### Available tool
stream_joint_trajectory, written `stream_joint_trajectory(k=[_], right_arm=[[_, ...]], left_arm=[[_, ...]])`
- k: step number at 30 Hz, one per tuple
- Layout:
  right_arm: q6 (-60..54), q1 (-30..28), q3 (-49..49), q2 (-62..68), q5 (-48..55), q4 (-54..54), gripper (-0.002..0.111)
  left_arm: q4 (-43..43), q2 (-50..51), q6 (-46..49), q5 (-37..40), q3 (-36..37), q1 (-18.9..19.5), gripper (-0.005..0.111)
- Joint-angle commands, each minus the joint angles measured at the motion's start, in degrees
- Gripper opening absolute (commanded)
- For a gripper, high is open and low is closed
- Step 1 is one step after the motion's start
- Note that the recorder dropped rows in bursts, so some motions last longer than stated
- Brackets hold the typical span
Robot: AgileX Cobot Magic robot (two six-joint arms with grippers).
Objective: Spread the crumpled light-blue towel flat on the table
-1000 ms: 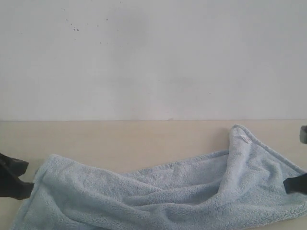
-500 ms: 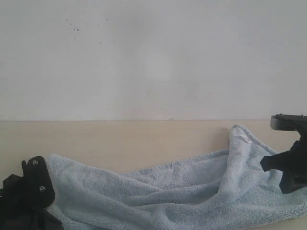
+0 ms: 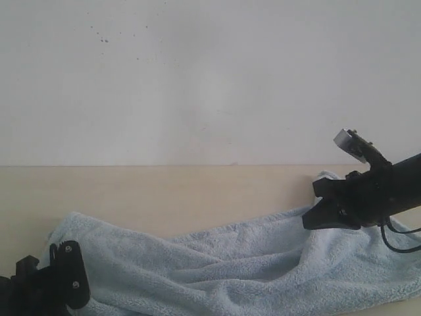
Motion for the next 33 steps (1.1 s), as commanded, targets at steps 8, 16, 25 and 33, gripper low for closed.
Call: stream_joint_trajectory(k=[8,16,25,33], right_arm=[[-2.55,-0.06,-0.12,-0.27,1.96,2.88,0.000],[-2.68,-0.06,-0.12,-0.27,2.71,2.98,0.000],[-2.84,-0.06,-0.12,-0.27,5.76,5.46,0.000],[-3.98,0.00,-0.12,-0.27,1.81,5.46,0.000]], left_arm=[[-0.67,2.47,1.95,-4.08,-0.25,-0.24,0.004],[-0.67,2.47,1.95,3.73,-0.25,-0.24,0.004],[-0.67,2.47,0.81,9.40,-0.25,-0.24,0.004],[1.18,2.47,-0.14,10.23,-0.25,-0.24,0.004]])
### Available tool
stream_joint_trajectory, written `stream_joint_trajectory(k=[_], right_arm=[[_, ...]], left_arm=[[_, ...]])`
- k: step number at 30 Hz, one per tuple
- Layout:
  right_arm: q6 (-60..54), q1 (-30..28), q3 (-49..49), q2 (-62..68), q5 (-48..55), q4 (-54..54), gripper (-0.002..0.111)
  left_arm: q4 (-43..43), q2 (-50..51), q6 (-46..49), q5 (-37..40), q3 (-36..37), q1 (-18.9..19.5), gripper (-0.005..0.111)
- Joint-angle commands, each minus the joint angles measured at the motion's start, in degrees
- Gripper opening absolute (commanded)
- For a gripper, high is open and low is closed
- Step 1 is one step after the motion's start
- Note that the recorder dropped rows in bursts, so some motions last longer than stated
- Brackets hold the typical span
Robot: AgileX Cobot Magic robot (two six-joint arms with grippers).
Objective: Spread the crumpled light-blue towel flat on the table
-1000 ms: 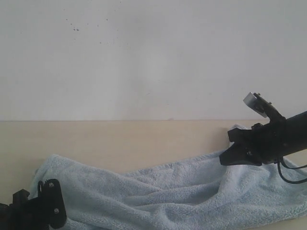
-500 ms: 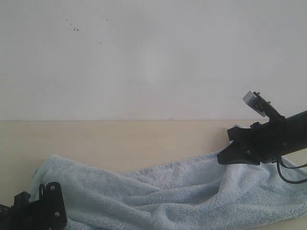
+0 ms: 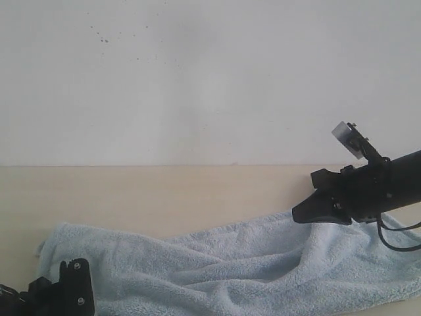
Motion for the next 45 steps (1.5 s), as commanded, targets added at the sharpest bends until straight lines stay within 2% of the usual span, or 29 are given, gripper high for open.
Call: stream_joint_trajectory(k=[1,8,14,21,25,30,45], right_arm=[[-0.81,-0.01,-0.12,-0.27,-4.50,0.46,0.000],[-0.74,0.95,-0.62,3.56,-13.23,4.12,0.000],[-2.28,6.70,-11.04,12.76,-8.79,3.68,0.000],[-0.73,12.83,-18.79,17.10,-17.31,0.32,0.000],[-2.53,15.50,-19.01,18.00,-21.66,-0.77,0.000],[-2.53,17.08,-19.04,20.48,-21.12,-0.45,0.000],[-5.19,17.94,-19.27,22.52,-28.48,-0.96,0.000]], left_arm=[[0.82,0.15,-0.74,0.35,0.04,-0.24,0.004],[0.82,0.15,-0.74,-3.30,0.04,-0.24,0.004],[0.82,0.15,-0.74,-4.03,0.04,-0.24,0.004],[0.82,0.15,-0.20,-4.01,0.04,-0.24,0.004],[0.82,0.15,0.55,-4.01,0.04,-0.24,0.004],[0.82,0.15,0.55,-4.01,0.04,-0.24,0.004],[0.82,0.15,0.55,-3.94,0.04,-0.24,0.004]])
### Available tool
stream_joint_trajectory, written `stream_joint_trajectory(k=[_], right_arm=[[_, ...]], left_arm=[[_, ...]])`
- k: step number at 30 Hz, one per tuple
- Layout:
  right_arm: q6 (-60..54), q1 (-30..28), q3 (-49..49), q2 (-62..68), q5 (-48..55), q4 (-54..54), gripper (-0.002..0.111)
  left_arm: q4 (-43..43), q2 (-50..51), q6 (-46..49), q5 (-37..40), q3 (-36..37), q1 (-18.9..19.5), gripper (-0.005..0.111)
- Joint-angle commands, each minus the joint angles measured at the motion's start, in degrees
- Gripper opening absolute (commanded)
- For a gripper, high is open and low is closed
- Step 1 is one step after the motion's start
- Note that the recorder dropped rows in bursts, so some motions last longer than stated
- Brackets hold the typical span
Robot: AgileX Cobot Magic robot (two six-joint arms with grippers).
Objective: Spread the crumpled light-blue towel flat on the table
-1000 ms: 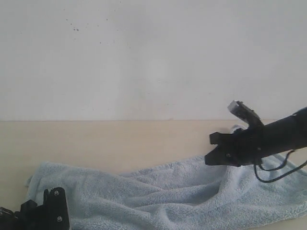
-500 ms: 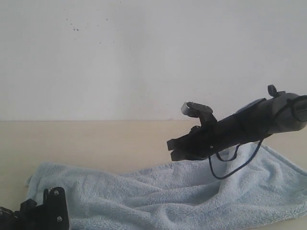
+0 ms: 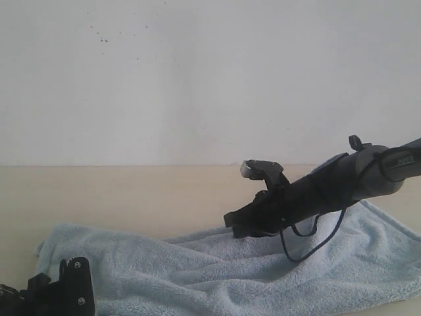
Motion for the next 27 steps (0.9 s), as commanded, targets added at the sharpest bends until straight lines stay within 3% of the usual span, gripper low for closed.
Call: stream_joint_trajectory(k=[1,27], right_arm=[[-0.82,0.05,-0.36,-0.10,-4.00,-0.27,0.000],[-1.88,2.19,-0.36,-0.10,-8.67,-0.03,0.000]], left_arm=[[0.45,0.15,0.13,-1.24,0.04,-0.12,0.004],[-0.15,0.15,-0.13,-1.24,0.04,-0.12,0.004]])
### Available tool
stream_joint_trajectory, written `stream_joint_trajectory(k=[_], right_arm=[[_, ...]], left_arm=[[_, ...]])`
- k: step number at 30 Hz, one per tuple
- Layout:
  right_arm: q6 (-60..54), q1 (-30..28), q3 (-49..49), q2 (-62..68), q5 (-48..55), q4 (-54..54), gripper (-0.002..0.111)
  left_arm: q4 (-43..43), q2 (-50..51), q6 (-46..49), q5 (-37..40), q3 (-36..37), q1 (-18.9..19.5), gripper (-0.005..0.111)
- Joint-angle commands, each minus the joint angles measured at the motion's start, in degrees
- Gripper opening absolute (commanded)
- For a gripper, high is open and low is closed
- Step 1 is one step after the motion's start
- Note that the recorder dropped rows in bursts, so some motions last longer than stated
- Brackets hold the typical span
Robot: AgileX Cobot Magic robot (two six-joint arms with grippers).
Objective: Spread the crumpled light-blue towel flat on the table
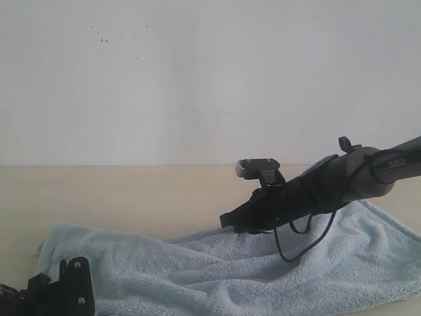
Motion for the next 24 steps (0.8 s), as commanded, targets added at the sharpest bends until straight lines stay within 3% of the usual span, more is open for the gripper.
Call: stream_joint_trajectory(k=[1,12,24], right_arm=[[-0.61,0.11,-0.36,-0.10,-0.99,-0.03,0.000],[-0.61,0.11,-0.36,2.20,-2.20,-0.03,0.000],[-1.25,0.01,-4.14,5.92,-10.10,-0.03,0.000]], left_arm=[[-0.15,0.15,-0.13,-1.24,0.04,-0.12,0.004],[-0.15,0.15,-0.13,-1.24,0.04,-0.12,0.004],[-0.15,0.15,-0.14,-1.48,0.04,-0.12,0.004]])
